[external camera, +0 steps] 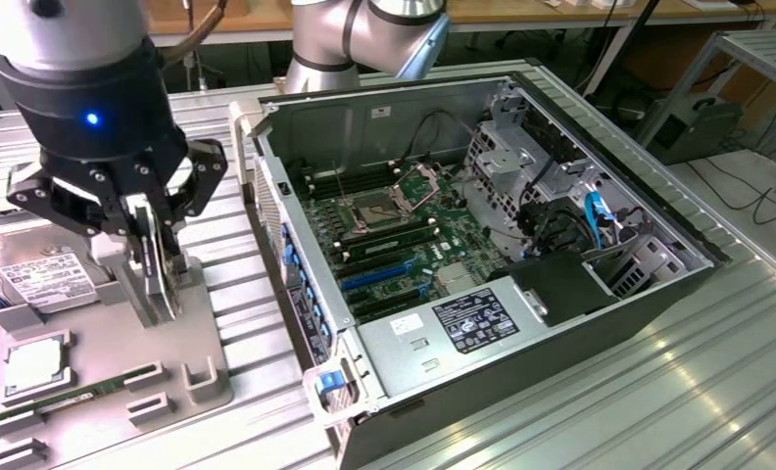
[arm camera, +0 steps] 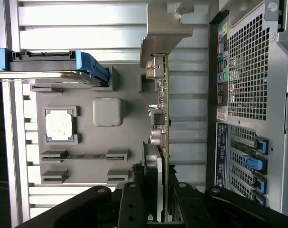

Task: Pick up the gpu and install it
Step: 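Pick up the gpu and move the gpu toward the slot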

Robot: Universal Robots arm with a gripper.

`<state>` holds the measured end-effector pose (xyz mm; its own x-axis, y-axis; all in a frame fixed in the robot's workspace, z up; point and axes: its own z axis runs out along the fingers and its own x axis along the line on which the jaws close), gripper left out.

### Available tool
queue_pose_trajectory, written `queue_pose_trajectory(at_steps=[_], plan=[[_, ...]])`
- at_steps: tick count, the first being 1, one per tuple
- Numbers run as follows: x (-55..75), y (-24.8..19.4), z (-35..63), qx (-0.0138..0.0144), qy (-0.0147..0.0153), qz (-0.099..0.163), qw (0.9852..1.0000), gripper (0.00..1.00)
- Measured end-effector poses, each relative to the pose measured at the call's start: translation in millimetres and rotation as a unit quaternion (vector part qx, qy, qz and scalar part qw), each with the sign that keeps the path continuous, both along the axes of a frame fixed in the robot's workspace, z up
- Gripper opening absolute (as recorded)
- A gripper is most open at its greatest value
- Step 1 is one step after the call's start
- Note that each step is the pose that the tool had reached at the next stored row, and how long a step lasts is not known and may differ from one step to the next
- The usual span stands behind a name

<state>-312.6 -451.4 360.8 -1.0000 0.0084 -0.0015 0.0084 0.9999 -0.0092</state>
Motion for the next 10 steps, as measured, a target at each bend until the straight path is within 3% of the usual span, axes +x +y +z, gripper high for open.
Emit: queue_pose_trajectory(at_steps=[1,10], plan=[[0.0,0.0,8.2,0.0000,0.0000,0.000,1.0000,0.28],[0.0,0.0,46.8,0.0000,0.0000,0.000,1.0000,0.28]])
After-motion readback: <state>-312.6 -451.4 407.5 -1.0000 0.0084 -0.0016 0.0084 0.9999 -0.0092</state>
